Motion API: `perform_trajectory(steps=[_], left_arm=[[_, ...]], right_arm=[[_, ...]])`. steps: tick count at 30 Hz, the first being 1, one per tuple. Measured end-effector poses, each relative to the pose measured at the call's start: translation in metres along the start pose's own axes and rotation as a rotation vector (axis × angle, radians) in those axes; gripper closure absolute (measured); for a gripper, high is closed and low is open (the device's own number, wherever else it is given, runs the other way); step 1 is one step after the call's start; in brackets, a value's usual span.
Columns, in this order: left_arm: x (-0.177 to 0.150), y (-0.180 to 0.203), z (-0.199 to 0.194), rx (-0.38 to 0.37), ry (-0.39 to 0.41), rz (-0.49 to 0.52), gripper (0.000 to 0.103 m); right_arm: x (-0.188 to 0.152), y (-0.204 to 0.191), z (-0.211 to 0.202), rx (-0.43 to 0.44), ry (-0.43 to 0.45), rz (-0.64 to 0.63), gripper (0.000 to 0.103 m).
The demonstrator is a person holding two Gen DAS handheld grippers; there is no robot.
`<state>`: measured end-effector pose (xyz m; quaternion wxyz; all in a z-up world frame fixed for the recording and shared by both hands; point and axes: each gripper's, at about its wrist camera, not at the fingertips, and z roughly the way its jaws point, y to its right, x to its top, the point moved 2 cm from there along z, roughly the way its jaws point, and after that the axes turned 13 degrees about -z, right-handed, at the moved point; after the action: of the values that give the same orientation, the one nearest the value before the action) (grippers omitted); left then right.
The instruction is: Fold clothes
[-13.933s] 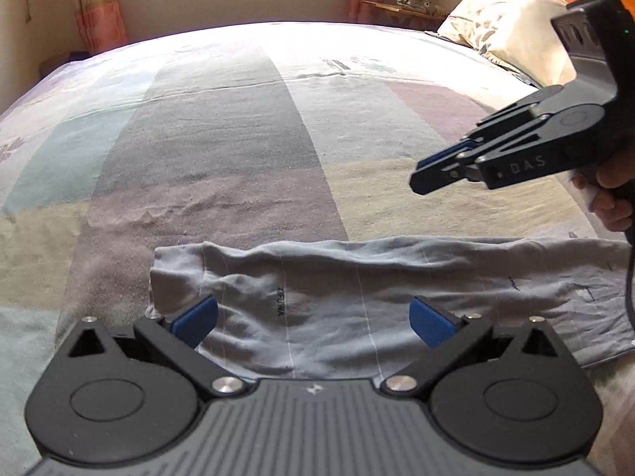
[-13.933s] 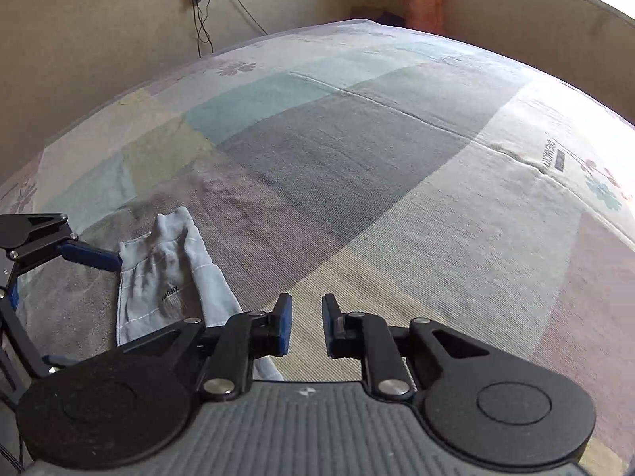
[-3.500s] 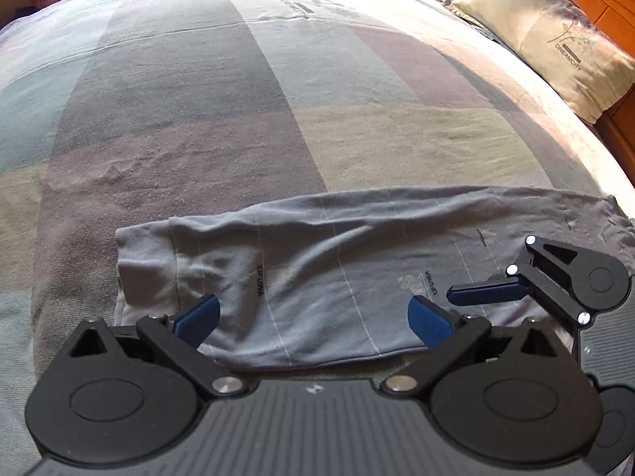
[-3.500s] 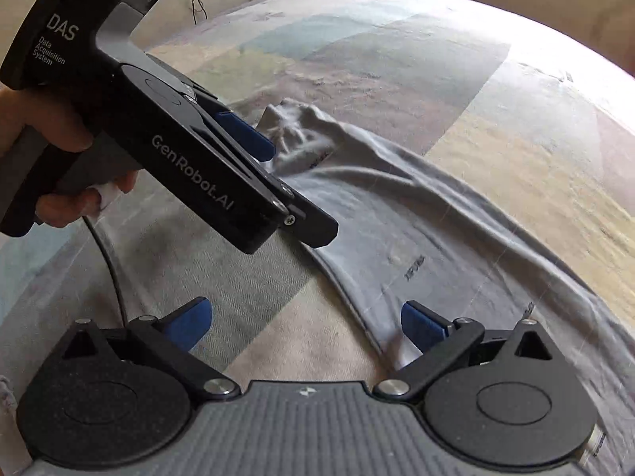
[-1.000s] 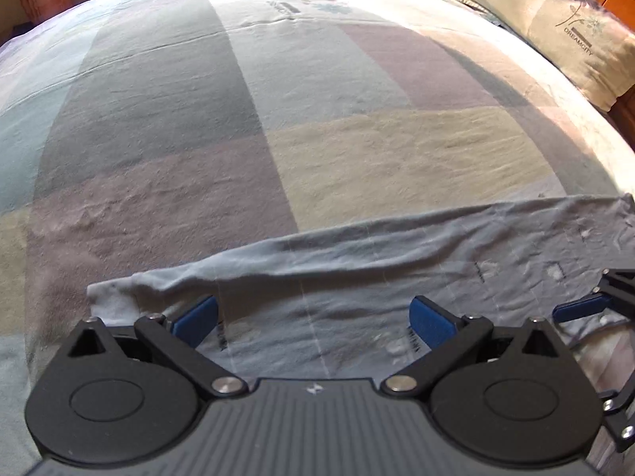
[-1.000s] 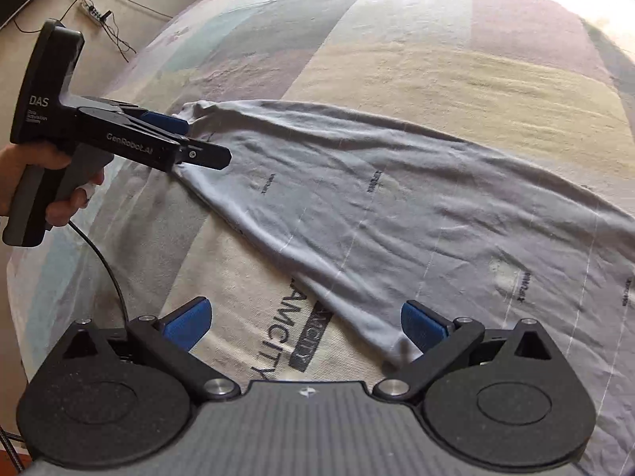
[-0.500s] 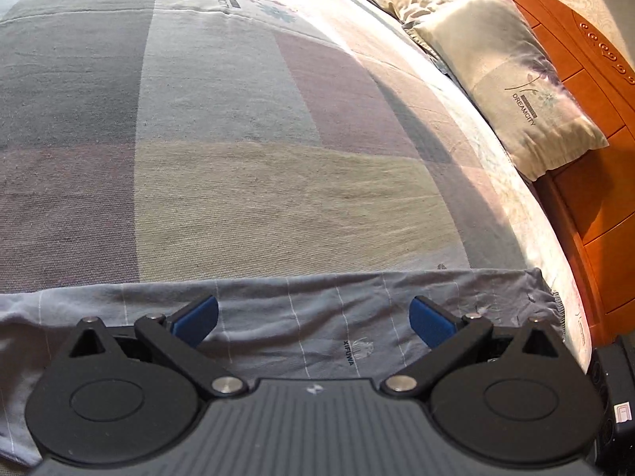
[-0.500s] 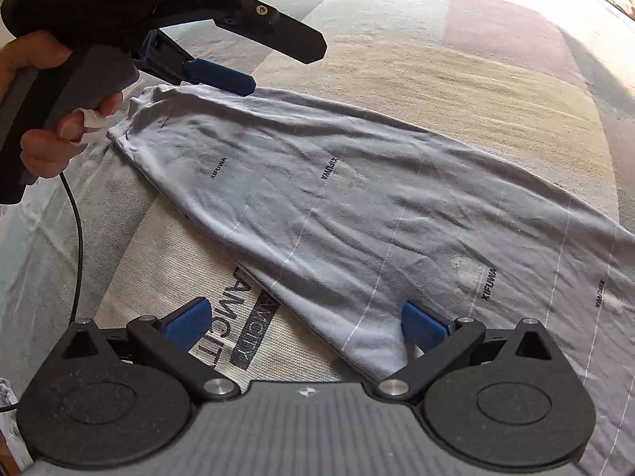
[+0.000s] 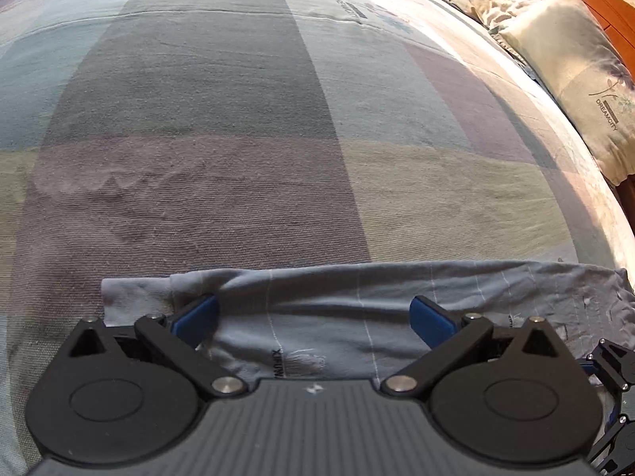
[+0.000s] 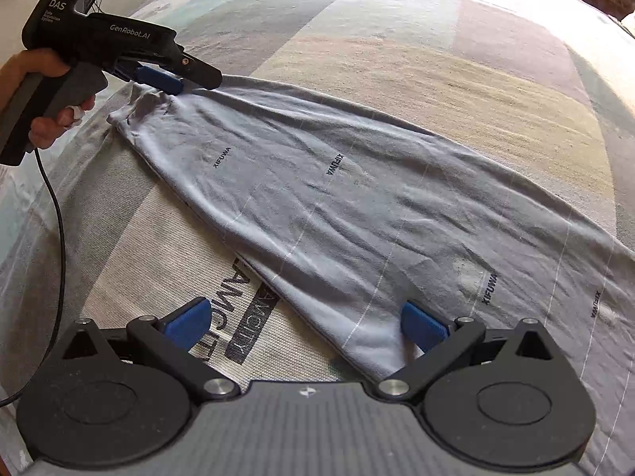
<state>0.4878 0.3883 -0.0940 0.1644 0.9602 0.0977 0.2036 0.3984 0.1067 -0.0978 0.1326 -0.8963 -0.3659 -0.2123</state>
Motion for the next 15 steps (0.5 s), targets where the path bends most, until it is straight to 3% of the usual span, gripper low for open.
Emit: perform_trajectory(steps=[4,6,8,10,13,15], left_arm=[[-0.004,0.01,-0.004,-0.012,0.016,0.039,0.001],[-0.009,0.013,-0.001,0.029,0.037,0.106,0.001],[-0.006,-0.002,0.002,0.09,0.042,0.087,0.003],[-0.003,-0.013,-0.006,0.025,0.056,0.024,0.002],[-0.001,-0.004,-0.016,0.049,0.047,0.007,0.002],[-0.009,0.012,-0.019,0.019,0.025,0.074,0.002]], right_arm=[[0.001,0.0,0.002,-0.003,-0.005,-0.005,0.0],[0.002,0.0,0.003,-0.007,-0.009,-0.008,0.0],[0.003,-0.001,0.004,-0.01,-0.012,-0.014,0.0],[0.003,-0.002,0.003,-0.011,-0.013,-0.019,0.0],[0.003,-0.002,0.004,-0.012,-0.01,-0.024,0.0],[0.003,-0.003,0.004,-0.017,-0.009,-0.027,0.0]])
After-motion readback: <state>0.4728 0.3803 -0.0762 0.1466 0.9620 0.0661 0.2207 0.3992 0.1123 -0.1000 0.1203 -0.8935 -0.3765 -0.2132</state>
